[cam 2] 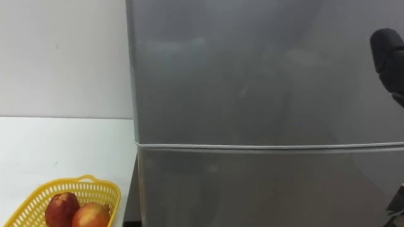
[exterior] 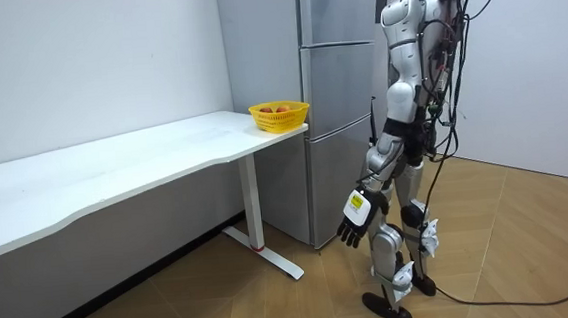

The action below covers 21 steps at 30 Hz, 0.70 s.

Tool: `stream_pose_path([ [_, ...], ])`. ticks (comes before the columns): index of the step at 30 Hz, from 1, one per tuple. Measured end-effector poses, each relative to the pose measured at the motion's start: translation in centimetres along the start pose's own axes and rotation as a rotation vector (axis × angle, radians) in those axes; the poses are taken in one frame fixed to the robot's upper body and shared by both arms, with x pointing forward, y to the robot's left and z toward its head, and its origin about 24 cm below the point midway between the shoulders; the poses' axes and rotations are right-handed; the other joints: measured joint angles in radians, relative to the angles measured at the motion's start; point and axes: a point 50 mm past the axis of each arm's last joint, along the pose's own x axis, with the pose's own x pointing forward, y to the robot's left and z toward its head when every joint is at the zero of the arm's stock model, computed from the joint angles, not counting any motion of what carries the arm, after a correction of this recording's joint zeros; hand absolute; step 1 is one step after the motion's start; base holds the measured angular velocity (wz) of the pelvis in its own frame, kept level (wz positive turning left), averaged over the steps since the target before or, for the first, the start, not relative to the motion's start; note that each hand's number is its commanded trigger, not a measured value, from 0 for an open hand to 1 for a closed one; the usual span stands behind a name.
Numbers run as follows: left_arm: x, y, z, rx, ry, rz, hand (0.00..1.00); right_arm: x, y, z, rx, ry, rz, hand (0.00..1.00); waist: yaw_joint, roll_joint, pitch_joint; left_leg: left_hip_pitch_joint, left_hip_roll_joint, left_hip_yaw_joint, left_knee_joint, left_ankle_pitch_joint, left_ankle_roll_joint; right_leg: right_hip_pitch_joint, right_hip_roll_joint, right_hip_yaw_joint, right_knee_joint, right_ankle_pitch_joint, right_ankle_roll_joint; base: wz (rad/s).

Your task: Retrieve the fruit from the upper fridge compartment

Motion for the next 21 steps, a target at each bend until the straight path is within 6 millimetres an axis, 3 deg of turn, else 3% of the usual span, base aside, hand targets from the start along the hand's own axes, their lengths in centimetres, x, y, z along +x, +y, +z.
stream_pose_path([
  [5,0.1,0.3,0.5,-0.001,-0.014,0.008,0.00,0.4,-1.9,-0.8,-0.051,0.010,-0.119,0.00,-0.004,0.004,-0.0015,0.004,0.000,0.004,-0.002,0.000,0.000,0.000,0.000,0.006,0.001,0.000,0.000,-0.04],
  [12,0.0,0.5,0.2,-0.011,-0.004,0.034,0.00,-0.1,-5.2,-3.4,-0.149,0.125,-0.338,0.00,-0.038,0.009,-0.0033,0.006,0.001,0.018,-0.005,0.000,0.000,-0.004,0.001,0.018,0.001,0.000,0.000,-0.05],
  [17,0.1,0.7,0.2,-0.013,0.014,0.060,0.00,-2.6,-6.9,-5.2,-0.178,0.308,-0.380,0.00,-0.045,0.015,-0.0073,0.008,0.000,0.019,-0.011,0.000,0.000,-0.003,0.000,0.020,0.001,0.000,0.000,-0.01],
  [21,0.0,0.8,-0.3,-0.011,0.053,0.086,0.00,-6.4,-9.1,-7.7,-0.309,0.537,-0.404,0.00,-0.044,0.021,-0.0086,0.006,0.001,0.029,-0.013,0.000,0.000,-0.010,0.000,0.028,0.002,0.000,0.000,-0.05],
])
